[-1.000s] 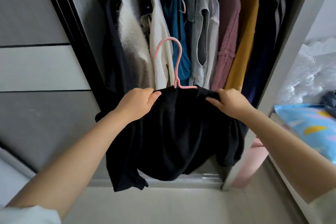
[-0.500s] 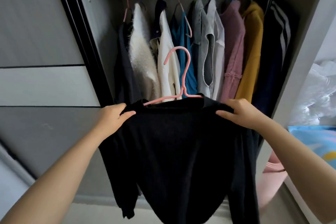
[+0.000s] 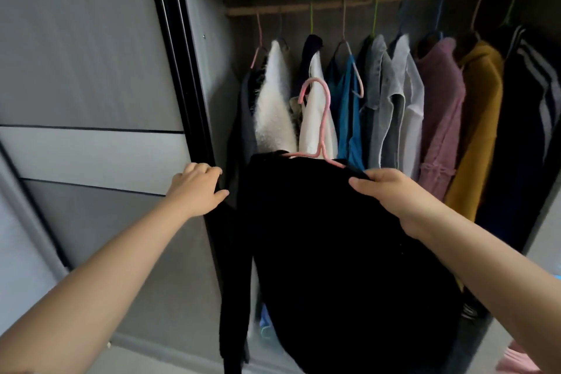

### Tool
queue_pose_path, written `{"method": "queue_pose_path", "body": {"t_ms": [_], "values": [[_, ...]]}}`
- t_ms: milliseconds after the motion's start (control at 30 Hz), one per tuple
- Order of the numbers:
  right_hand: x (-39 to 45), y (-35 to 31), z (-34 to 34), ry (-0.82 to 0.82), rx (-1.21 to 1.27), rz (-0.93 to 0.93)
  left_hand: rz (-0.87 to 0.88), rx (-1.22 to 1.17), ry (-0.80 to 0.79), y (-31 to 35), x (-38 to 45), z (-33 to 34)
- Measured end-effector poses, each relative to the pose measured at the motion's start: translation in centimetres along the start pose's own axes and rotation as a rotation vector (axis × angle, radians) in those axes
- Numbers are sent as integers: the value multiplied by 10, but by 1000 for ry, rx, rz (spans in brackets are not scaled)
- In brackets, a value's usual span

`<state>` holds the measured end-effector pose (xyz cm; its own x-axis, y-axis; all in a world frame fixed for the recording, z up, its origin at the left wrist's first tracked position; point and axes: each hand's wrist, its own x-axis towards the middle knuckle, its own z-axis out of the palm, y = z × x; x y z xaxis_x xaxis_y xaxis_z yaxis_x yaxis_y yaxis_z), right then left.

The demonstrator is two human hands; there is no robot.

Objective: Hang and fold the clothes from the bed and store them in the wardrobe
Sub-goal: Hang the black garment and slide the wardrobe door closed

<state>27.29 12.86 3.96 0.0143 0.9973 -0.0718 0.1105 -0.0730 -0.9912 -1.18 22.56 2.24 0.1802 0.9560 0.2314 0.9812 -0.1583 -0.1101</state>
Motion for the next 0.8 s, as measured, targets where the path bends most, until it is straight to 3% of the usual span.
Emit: {"method": "queue_pose_path", "body": {"t_ms": [133, 333, 500, 800], "values": [[32, -29, 42, -8, -18, -34, -49, -12, 18, -19, 26, -12], [91, -77, 112, 43, -114, -121, 4, -7, 210, -73, 95, -38], [167, -121, 169, 247, -215, -202, 218, -79, 462, -126, 157, -54], [269, -149, 222, 392, -276, -167, 594, -241, 992, -175, 243, -60]]}}
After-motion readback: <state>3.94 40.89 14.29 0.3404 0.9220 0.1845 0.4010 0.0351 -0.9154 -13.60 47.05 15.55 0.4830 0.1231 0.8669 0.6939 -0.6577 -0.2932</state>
